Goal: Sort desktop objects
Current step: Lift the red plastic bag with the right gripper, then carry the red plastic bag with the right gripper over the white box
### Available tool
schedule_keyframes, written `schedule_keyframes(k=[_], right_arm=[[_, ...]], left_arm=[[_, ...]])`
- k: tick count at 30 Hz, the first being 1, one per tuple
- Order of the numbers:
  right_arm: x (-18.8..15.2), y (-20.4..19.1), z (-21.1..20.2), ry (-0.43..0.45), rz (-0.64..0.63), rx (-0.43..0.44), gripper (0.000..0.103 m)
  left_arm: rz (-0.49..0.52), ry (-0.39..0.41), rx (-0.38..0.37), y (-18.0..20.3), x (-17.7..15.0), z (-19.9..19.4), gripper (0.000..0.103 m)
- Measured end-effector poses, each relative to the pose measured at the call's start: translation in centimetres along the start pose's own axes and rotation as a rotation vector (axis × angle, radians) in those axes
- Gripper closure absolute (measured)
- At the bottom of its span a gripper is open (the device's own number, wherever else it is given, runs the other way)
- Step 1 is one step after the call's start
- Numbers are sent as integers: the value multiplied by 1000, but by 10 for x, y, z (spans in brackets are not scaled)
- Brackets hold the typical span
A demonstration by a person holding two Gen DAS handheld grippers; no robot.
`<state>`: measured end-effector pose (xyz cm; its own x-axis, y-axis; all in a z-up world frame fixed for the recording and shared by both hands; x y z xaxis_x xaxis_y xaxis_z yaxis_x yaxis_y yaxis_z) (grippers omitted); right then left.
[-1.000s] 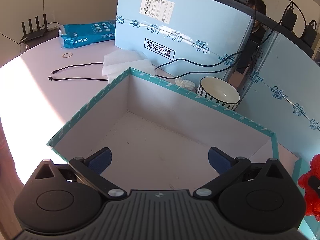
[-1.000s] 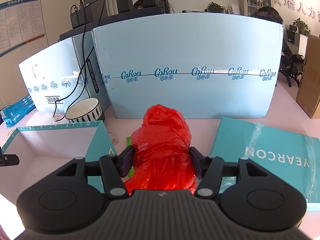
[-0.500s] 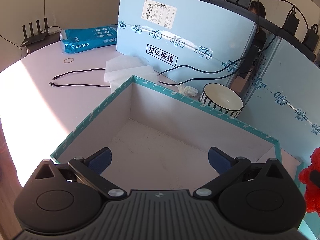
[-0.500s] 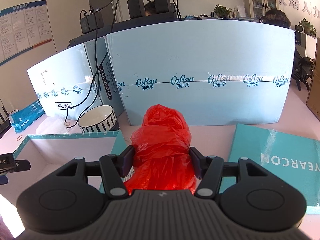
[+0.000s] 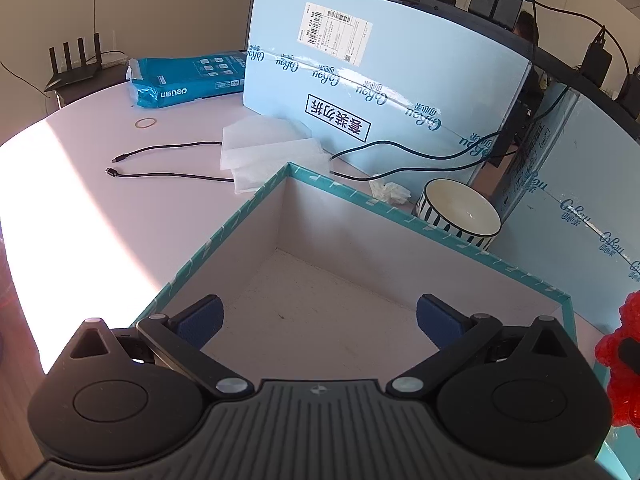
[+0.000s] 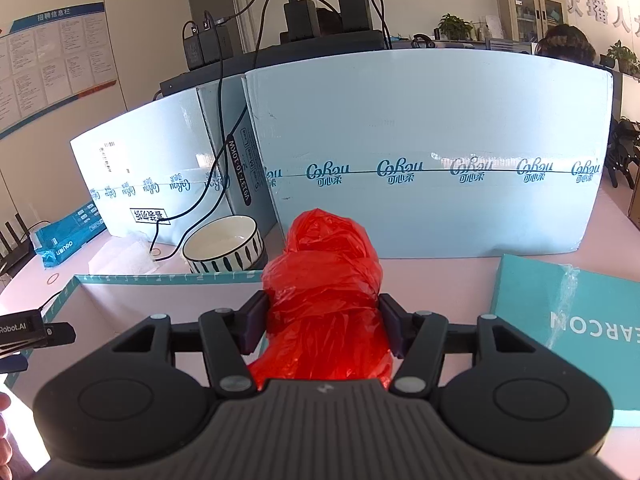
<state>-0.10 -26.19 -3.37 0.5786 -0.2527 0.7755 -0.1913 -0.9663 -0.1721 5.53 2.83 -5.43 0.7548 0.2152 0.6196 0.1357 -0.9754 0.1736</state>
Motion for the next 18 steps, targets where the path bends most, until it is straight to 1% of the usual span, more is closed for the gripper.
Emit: schedule_keyframes(k=[9,18], right_arm=[[1,-18,4,5,-5,0,42],[2,-34,8,10,-17,11,42]], left_arm=[[5,-2,-6,-8,6,4,0],[-30,15,-20,-19,14,4,0]])
Point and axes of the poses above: each gripper's, at about its wrist camera, not at the fingertips, and z roughly the way its jaws point, y to its right, x to its top, the point moved 6 cm from there along z, roughly the way its jaws point, and after that the axes turned 4 degrees about -y, right-handed, at the moved point
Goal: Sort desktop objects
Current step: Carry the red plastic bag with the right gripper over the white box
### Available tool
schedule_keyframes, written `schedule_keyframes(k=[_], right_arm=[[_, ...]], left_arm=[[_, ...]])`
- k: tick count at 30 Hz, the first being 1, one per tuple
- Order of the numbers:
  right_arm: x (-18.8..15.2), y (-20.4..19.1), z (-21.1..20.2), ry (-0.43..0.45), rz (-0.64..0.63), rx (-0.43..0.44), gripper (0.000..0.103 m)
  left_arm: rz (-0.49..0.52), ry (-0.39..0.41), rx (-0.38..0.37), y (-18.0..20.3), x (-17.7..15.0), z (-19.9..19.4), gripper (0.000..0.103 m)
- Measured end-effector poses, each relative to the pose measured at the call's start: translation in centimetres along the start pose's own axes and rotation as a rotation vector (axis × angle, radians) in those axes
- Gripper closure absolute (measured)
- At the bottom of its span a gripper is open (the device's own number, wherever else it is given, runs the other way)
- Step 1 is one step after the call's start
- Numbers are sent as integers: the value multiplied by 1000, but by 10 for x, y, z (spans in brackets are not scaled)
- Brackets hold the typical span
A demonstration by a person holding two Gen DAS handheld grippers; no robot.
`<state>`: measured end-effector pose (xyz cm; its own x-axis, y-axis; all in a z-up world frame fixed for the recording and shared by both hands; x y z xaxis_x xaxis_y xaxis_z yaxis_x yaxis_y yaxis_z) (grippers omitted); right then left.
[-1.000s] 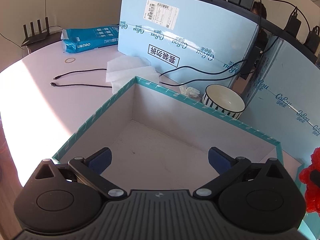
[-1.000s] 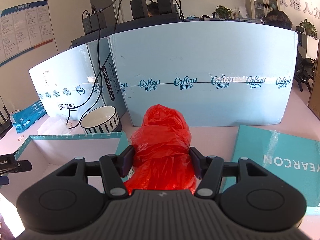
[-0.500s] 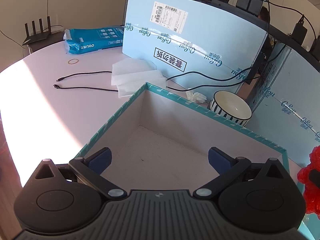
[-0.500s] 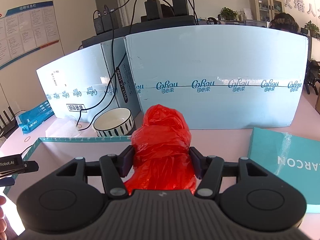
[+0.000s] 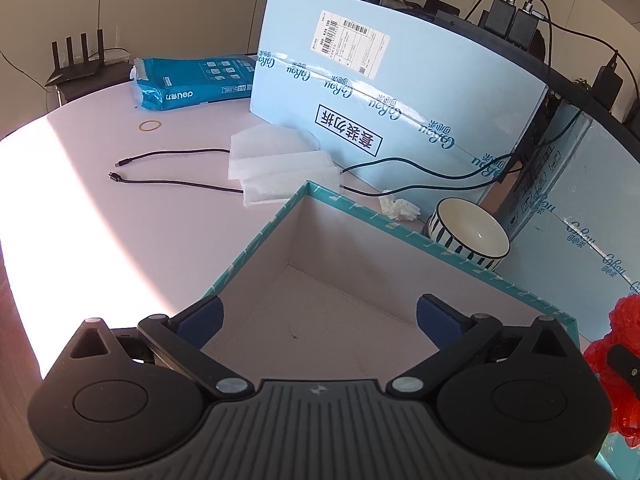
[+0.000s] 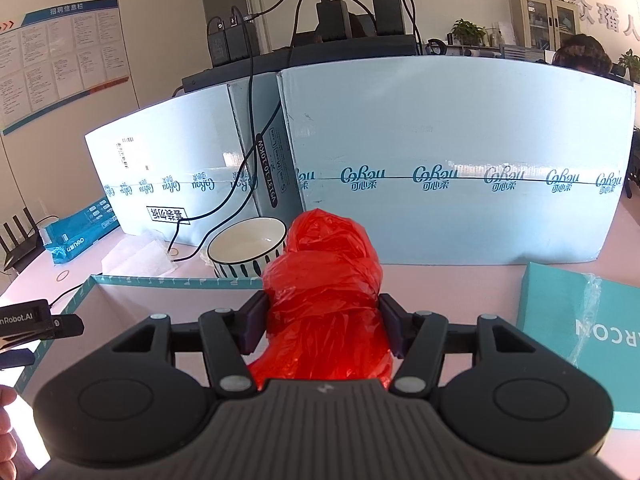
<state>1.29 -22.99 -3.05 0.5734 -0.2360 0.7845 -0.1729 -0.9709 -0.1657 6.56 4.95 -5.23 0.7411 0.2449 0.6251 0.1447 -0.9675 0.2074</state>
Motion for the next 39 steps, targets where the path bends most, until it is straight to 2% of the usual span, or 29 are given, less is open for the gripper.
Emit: schedule_keyframes(k=[28,33,39], right_arm=[[-13,-57,6,-30,-76,110,42],[-14,-60,9,-40,-75,114,42],[-18,-66,12,-56,-68,133,42]], left_arm=[[48,-30,22,-2,-2,7,0],[27,-12,1,-4,1,4,0],[-7,15,-95,-5,4,-4,0]])
Point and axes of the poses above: each gripper's, at about its wrist camera, not at the fingertips, and z roughly the way its jaws point, y to its right, x to its top, the point moved 6 cm from there along z, roughly the way its jaws point, and after that the axes turned 4 degrees about -y, right-handed, at the moved point
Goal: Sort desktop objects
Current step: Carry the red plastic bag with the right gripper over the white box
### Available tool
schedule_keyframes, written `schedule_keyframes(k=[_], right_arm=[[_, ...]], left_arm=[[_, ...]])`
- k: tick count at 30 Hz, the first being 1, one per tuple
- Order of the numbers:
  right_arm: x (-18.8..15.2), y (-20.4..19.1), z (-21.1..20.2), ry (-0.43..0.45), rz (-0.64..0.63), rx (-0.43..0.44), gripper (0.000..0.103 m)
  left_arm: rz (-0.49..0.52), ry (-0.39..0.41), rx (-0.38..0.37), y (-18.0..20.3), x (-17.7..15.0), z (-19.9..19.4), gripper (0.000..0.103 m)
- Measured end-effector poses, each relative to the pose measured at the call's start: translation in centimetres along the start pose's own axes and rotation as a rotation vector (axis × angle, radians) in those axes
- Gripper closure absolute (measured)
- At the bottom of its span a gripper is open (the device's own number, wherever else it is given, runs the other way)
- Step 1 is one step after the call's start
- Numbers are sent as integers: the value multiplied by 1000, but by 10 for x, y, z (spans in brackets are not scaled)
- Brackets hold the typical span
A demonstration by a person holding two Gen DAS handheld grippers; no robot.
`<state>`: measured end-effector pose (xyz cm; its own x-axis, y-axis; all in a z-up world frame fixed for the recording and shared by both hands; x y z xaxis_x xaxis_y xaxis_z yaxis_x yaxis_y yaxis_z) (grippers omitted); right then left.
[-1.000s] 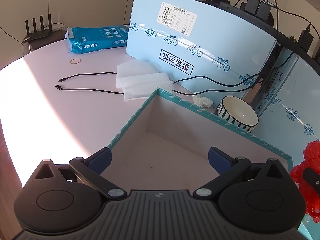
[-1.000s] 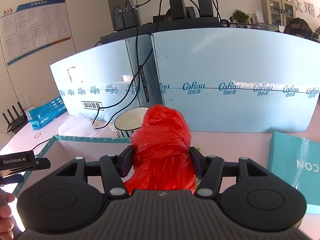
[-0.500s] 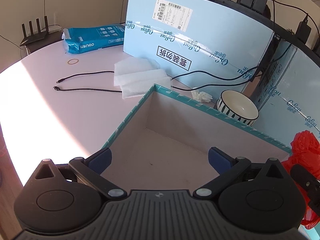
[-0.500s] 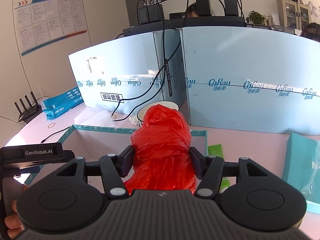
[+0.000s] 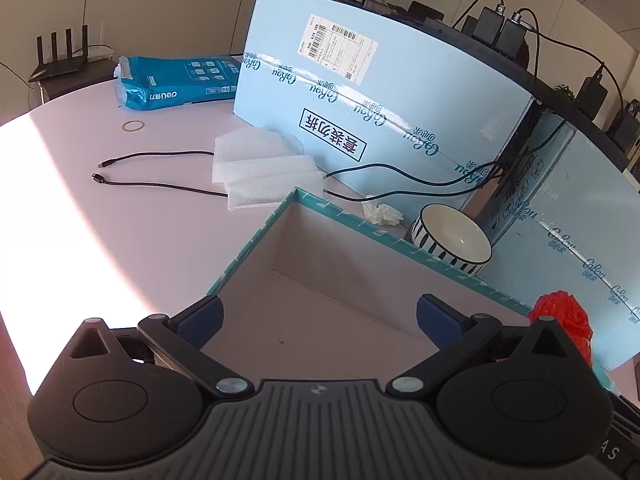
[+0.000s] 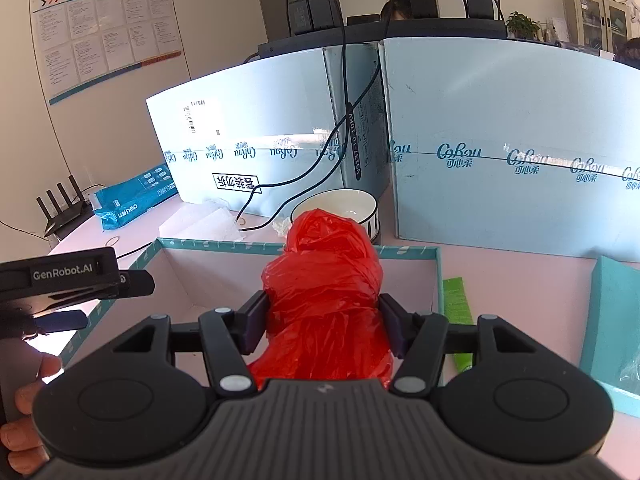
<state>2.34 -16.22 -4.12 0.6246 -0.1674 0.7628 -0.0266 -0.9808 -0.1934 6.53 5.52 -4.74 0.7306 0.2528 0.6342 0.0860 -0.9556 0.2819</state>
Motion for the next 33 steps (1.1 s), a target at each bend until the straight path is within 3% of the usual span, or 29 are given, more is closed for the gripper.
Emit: schedule_keyframes(k=[4,11,24,33], right_arm=[[-5,-7,5,-20,-3,9,42],[-12,-13,11,-46,-7,-6,42],[-19,-14,24,-102,41,5,42],[-21,-14,30,-121,42,-3,42]], left_arm=[[-20,-1,-25,-3,0,-1,0],[-32,-17,6,-7,-2,1,0],[66,-42,44,5,-4,7,0],[58,-68,60,2,-2,14,0]])
Point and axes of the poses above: each gripper's, at about its wrist camera, not at the fingertips, and z roughly the way its jaws point, y to its right, x to its top, the point moved 6 cm from there along z, roughly the way its jaws point, and after that the axes turned 4 degrees about -y, right-handed, at the moved point
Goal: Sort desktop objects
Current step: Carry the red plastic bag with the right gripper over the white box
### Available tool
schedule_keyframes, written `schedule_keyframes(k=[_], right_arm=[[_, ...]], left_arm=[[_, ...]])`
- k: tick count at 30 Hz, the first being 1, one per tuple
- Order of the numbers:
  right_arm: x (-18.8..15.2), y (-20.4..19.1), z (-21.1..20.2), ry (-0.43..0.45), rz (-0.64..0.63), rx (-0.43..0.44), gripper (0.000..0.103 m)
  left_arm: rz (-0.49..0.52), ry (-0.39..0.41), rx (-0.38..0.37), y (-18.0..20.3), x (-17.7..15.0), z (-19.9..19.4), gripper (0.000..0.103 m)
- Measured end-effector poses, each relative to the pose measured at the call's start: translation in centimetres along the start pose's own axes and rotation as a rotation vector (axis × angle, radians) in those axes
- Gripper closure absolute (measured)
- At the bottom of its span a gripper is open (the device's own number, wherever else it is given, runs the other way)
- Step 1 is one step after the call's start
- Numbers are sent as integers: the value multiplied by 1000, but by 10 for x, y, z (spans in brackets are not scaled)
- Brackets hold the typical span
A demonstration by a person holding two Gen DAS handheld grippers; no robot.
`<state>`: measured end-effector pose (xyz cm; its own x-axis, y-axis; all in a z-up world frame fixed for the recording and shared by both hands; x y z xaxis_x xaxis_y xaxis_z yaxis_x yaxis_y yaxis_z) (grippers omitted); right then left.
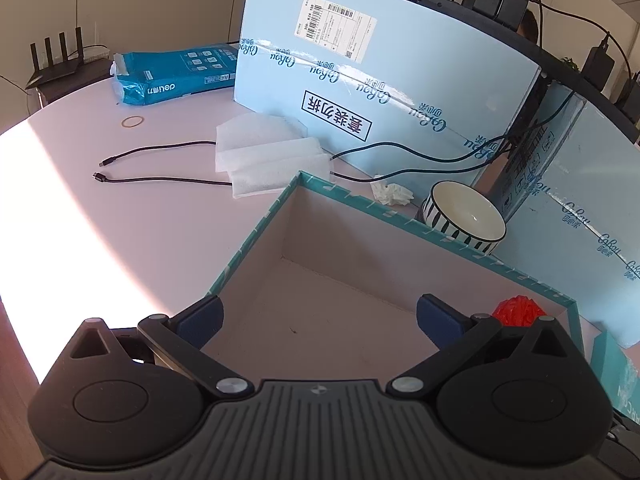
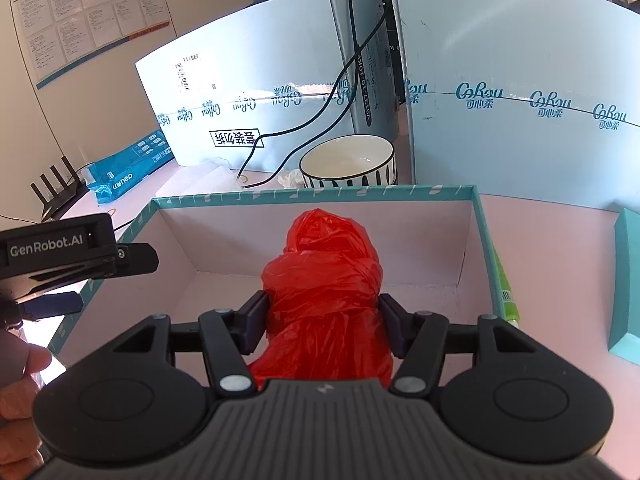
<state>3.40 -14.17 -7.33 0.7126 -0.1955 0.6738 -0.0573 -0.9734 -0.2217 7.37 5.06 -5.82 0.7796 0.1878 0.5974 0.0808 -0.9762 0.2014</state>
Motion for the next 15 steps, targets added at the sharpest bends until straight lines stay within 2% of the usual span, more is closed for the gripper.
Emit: schedule_keyframes(k=[15], right_arm=[[-7,-3,10,-40,41,-7,42]], left_arm=[[5,-5,-4,-2,1,2,0]])
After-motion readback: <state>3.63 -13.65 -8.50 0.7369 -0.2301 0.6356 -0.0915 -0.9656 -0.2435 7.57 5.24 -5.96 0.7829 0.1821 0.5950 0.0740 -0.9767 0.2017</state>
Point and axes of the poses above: each gripper's, at about its wrist camera, not at the fingertips, and z roughly the way its jaws point, y to its right, x to its top, the point moved 6 cm from there along z, roughly the way its jaws point, and after that the axes turned 4 degrees about -y, right-handed, at the moved point
